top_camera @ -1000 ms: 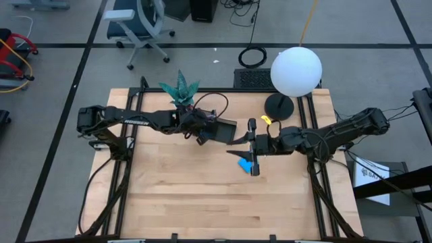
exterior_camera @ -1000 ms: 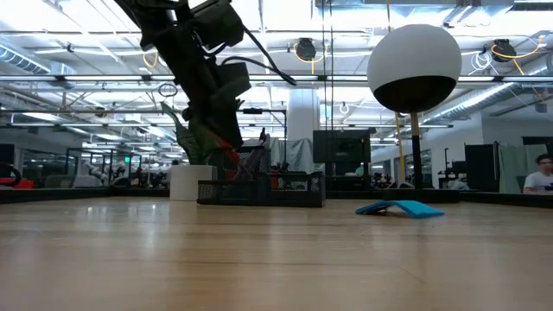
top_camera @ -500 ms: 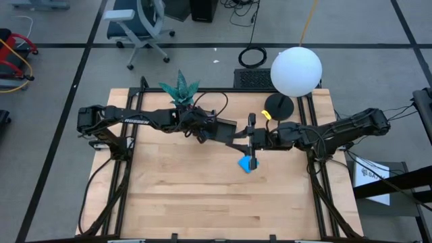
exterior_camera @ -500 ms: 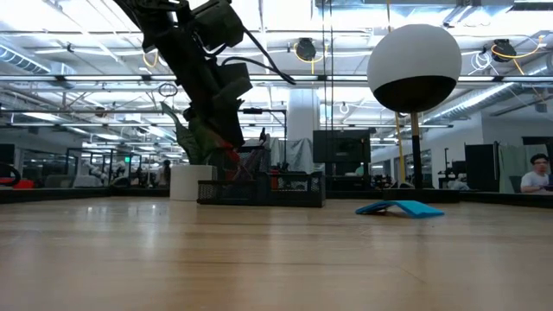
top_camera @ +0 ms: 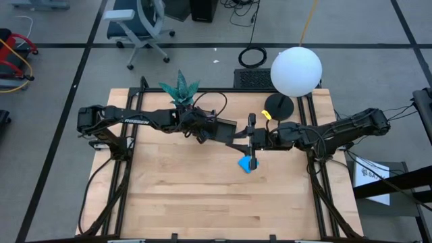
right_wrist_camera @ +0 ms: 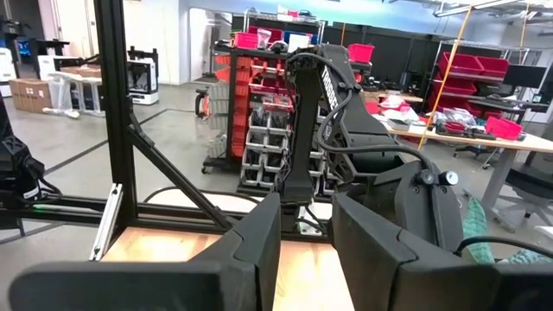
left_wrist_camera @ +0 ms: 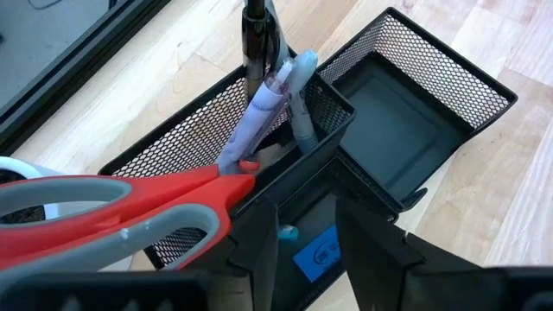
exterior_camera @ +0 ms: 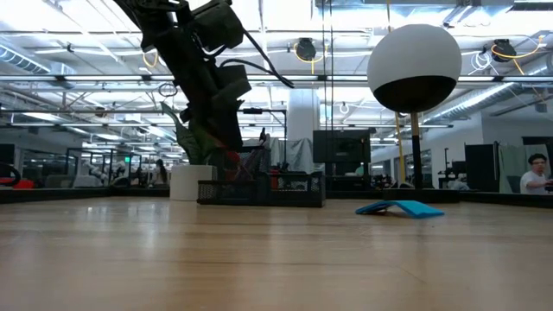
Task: Pick and place office supplies into organizer
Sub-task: Put the blue paper into the black desk organizer
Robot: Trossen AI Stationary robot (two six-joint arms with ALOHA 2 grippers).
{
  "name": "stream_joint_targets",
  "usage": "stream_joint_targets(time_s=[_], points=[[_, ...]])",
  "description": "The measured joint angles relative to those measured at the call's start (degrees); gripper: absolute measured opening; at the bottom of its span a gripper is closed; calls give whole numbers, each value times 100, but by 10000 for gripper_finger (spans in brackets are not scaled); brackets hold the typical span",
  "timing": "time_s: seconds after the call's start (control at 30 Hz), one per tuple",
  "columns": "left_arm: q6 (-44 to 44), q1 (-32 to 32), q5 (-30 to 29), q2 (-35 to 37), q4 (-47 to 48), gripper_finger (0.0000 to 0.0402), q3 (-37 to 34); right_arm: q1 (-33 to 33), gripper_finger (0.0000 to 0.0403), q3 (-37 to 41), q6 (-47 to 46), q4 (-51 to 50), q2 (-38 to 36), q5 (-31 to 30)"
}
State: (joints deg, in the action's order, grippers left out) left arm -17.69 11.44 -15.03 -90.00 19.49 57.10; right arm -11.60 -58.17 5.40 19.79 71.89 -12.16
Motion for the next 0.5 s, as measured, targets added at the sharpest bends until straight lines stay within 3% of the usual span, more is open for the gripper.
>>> stream_joint_targets(time_s=[0.5], points=[[-94,0,34,0,0,133,0,0,100,0,492,0,1,2]])
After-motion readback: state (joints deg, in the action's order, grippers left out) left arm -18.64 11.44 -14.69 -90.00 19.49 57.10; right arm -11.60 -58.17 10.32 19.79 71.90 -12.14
